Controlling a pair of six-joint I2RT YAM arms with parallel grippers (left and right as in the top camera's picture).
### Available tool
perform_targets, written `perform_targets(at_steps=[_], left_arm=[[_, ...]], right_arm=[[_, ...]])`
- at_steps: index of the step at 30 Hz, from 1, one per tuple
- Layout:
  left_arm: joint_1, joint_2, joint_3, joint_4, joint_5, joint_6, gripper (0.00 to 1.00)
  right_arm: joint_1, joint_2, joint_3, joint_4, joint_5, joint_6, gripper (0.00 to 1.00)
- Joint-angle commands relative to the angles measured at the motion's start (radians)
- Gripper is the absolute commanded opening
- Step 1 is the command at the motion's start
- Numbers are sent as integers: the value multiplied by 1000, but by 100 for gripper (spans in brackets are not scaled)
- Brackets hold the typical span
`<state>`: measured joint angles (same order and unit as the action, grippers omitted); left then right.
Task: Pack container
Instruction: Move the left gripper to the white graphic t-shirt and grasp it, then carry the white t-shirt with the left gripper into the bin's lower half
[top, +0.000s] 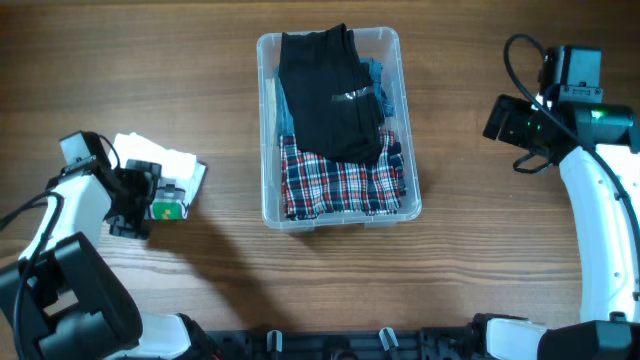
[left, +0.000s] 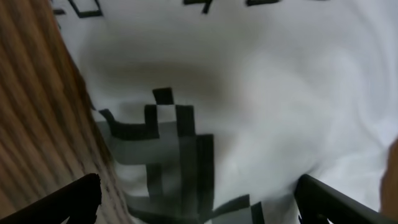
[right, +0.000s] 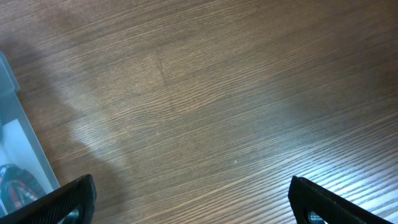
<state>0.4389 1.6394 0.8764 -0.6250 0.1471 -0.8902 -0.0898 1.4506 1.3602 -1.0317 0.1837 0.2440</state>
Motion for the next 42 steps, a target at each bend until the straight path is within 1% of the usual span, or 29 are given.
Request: perform_targets(at_steps=[1,5,6,9,10,11,14,16,20,22,25,29,31,33,34,38,40,42], left_arm=[[-5,31,-58,56,-32,-39,100],[-5,33,-80,92,-40,-38,99],[-5,33,-80,92,-40,-38,97],[-5,33,-80,95,-40,-38,85],[-5,33,-80,95,-40,-38,83],[-5,33,-80,95,-40,-38,77],[-5,33,-80,94,-40,-38,65],[-5,33,-80,94,-40,-34,55],[-5,33,-80,91,-40,-29,30],[-5,32,-80,95,-40,5,4],[-2,17,-75,98,-40,59,4],[-2,-45,-50,94,-26,215,4],[-2,-90,-29,90,32,316,4],[-2,-154,2,81,144,421,4],[-2,-187,16,82,201,446,4],[-11,-322,71,84,364,449,4],[-38,-386,95,84,431,449,4],[-97,-454,115,84,469,448,4]], right_arm=[[0,-14,12,3,3,-9,100],[0,-14,12,3,3,-9,100],[0,-14,12,3,3,-8,100],[0,-14,12,3,3,-8,100],[0,-14,12,3,3,-8,100],[0,-14,12,3,3,-8,100],[0,-14,12,3,3,-8,100],[0,-14,12,3,3,-8,100],[0,-14,12,3,3,-8,100],[0,-14,12,3,3,-8,100],[0,-14,12,3,3,-8,100],[0,-14,12,3,3,-8,100],[0,-14,12,3,3,-8,100],[0,-14,12,3,3,-9,100],[0,-14,12,3,3,-9,100],[0,-14,12,3,3,-8,100],[0,-14,12,3,3,-8,100],[0,-14,12,3,3,-8,100]])
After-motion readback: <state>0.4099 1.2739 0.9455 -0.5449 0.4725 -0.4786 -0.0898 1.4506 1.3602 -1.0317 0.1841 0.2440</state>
